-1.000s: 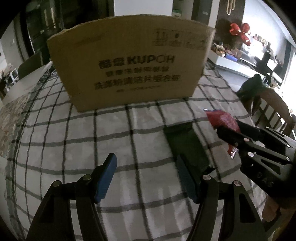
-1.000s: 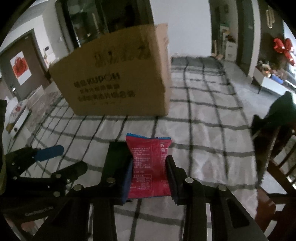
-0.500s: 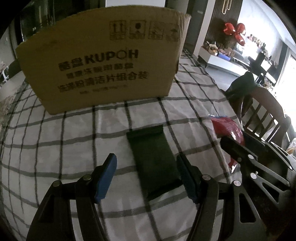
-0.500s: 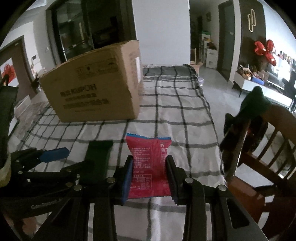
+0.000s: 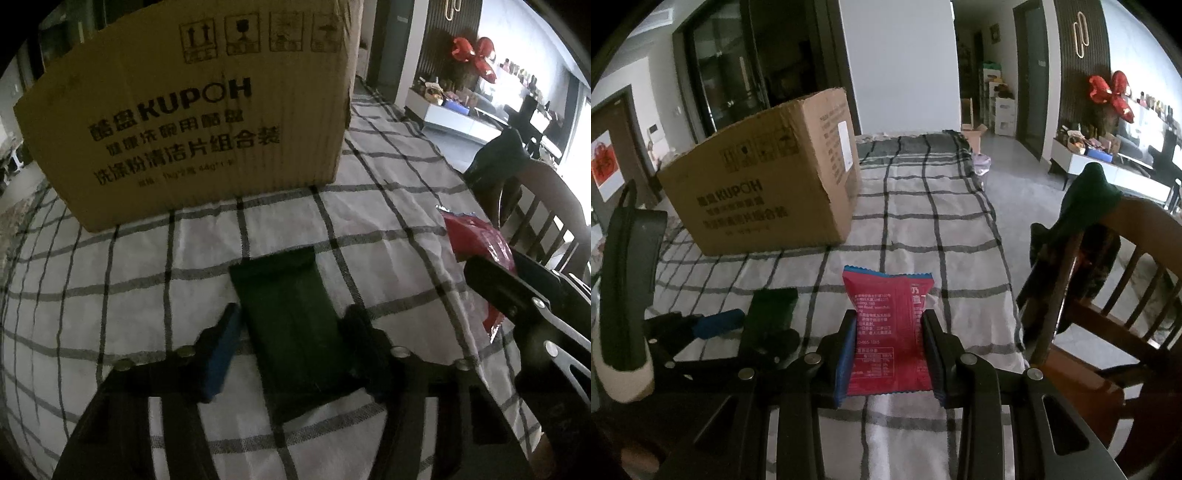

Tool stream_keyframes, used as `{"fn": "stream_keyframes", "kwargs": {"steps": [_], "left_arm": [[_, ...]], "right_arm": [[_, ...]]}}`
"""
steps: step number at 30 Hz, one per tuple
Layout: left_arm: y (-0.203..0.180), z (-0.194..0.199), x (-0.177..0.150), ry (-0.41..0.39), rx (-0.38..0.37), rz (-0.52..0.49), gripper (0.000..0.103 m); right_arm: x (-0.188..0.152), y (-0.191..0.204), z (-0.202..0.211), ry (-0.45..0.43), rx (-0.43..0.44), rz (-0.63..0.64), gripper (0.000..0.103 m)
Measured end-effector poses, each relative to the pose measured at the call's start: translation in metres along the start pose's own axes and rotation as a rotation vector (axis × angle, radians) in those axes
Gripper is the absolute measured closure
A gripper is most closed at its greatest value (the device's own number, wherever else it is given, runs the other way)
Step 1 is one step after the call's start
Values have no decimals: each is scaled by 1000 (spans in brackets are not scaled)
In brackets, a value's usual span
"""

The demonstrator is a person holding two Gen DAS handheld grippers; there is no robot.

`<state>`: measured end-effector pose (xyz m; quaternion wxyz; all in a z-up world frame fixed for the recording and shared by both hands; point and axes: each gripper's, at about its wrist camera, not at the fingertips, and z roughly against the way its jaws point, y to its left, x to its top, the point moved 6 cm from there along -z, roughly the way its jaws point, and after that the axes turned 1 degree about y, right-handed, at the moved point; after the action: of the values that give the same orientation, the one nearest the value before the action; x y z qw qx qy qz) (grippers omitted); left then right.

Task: Organize snacks
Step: 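Grasp the dark green packet with left gripper while right grasps the pink packet, then carry both packets over the box and open both grippers to drop them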

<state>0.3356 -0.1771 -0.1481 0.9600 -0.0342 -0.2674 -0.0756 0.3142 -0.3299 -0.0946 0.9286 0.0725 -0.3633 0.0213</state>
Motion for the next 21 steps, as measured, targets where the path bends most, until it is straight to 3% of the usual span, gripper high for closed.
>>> {"fn": "stream_keyframes", "kwargs": {"steps": [8,21], "left_arm": [[10,7,-2,-17,-27,22,54],[30,56,5,-107,-59,36,54]], "right_arm": [[0,5,-2,2,15,-2,68],[9,25,8,-8,55,0,68]]}}
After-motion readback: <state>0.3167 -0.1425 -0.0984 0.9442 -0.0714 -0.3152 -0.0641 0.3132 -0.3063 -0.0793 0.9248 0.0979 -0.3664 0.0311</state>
